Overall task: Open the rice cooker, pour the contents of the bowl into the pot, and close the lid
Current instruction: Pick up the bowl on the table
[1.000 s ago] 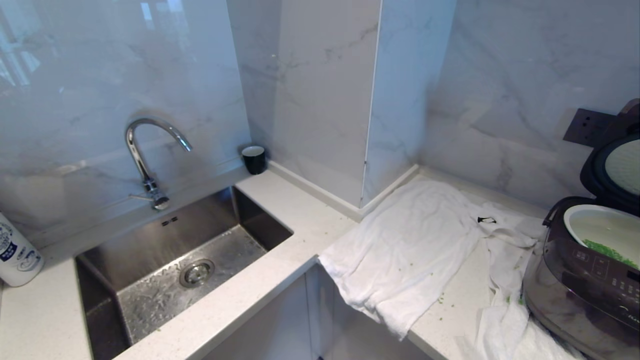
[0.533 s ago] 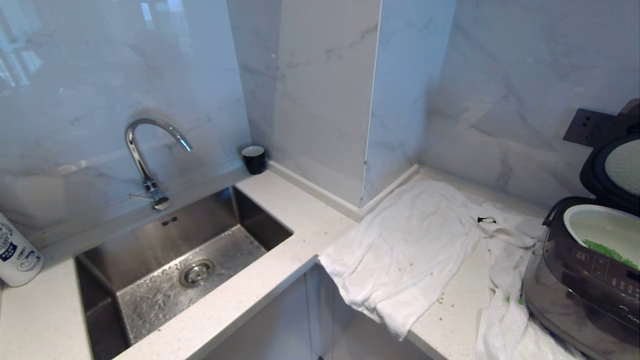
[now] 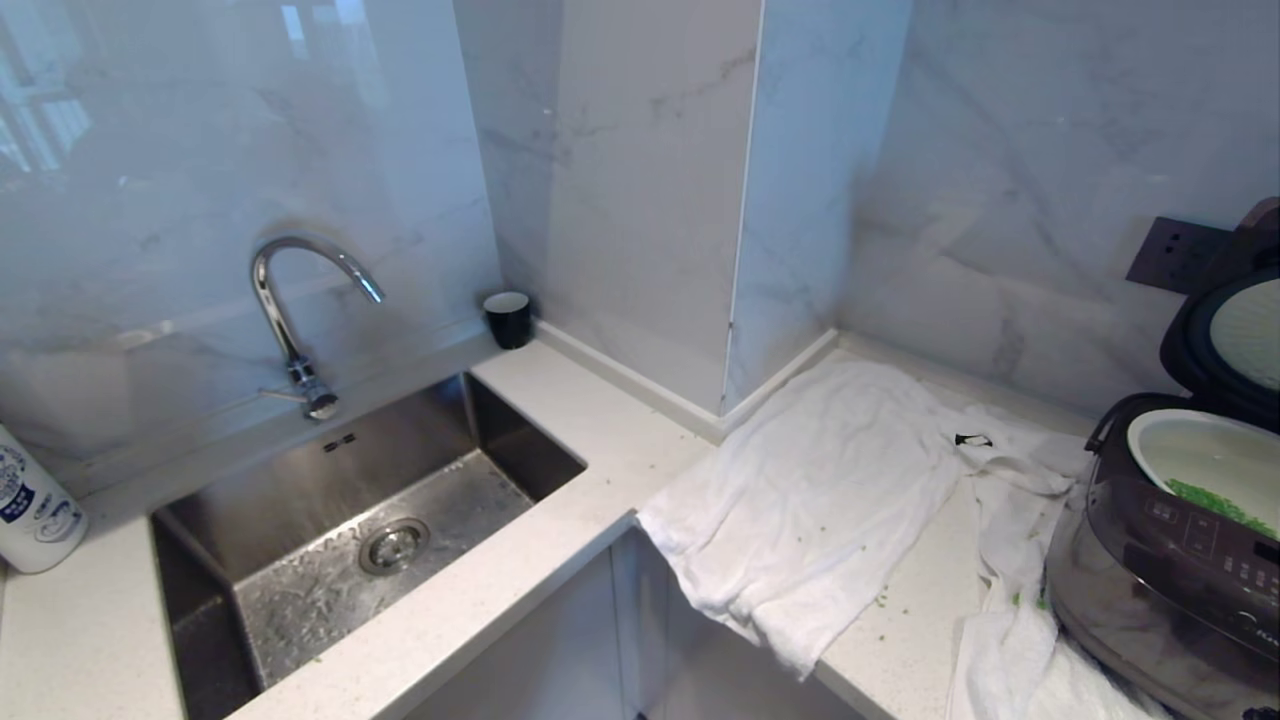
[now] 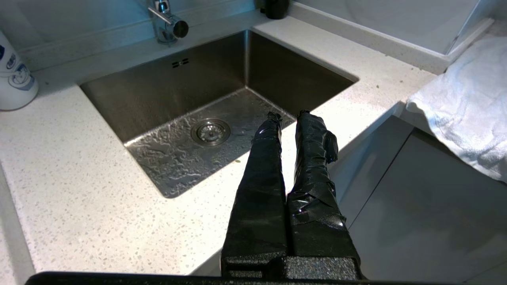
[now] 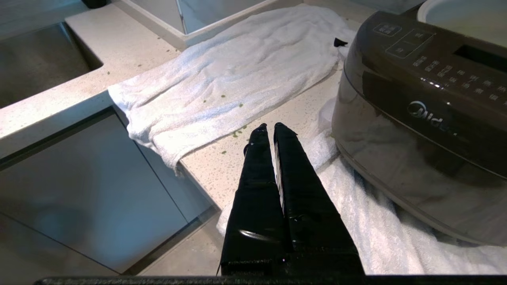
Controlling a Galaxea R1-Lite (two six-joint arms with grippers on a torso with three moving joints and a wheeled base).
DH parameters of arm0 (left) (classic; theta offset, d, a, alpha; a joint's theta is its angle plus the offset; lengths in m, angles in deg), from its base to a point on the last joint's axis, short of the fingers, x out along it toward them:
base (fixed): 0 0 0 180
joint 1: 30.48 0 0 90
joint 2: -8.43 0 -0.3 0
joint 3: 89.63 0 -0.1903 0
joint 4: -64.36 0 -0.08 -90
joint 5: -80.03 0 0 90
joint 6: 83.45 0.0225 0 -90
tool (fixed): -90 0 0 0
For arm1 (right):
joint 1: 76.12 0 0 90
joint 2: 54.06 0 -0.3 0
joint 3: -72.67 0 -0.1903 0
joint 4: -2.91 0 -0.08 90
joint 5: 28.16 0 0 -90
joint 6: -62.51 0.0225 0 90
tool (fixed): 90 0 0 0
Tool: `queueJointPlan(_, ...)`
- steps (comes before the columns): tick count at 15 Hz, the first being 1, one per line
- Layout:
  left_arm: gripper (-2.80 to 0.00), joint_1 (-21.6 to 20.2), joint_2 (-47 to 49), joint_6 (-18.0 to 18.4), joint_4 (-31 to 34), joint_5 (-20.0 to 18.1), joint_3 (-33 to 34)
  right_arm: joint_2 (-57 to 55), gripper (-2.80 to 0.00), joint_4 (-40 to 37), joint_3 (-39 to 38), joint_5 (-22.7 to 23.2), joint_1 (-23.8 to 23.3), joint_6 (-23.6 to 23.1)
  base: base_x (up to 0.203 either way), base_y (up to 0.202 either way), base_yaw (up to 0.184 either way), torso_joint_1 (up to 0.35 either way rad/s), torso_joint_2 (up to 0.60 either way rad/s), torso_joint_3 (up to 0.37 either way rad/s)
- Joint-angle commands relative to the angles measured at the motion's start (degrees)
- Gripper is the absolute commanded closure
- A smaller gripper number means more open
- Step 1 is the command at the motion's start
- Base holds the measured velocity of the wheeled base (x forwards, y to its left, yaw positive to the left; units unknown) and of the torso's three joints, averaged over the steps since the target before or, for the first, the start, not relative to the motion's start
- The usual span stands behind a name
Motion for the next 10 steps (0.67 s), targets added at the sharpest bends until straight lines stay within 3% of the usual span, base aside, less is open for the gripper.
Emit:
queueJointPlan(1,0.00,-0.01,-0.01,-0.02,0.01,0.05,0.00,-0.17,0.00,-0.15,0.00,0.96,-0.01,-0.11,0.000,0.000,0.000,0.000,0.00,0.000)
queueJointPlan(3,0.00,-0.01,-0.01,-0.02,0.01,0.05,-0.08,-0.22,0.00,-0.30,0.15,5.93,0.15,-0.14,0.000,0.000,0.000,0.000,0.00,0.000)
queueJointPlan(5,0.00,-0.01,-0.01,-0.02,0.01,0.05,0.00,-0.28,0.00,-4.31,1.65,12.34,4.15,0.19,0.000,0.000,0.000,0.000,0.00,0.000)
queueJointPlan(6,0.00,-0.01,-0.01,-0.02,0.01,0.05,0.00,-0.30,0.00,-7.58,2.98,13.69,5.68,-0.91,0.000,0.000,0.000,0.000,0.00,0.000)
queueJointPlan(10,0.00,-0.01,-0.01,0.07,0.10,-0.04,-0.09,-0.35,0.00,-5.18,4.76,13.22,6.32,-3.97,0.000,0.000,0.000,0.000,0.00,0.000)
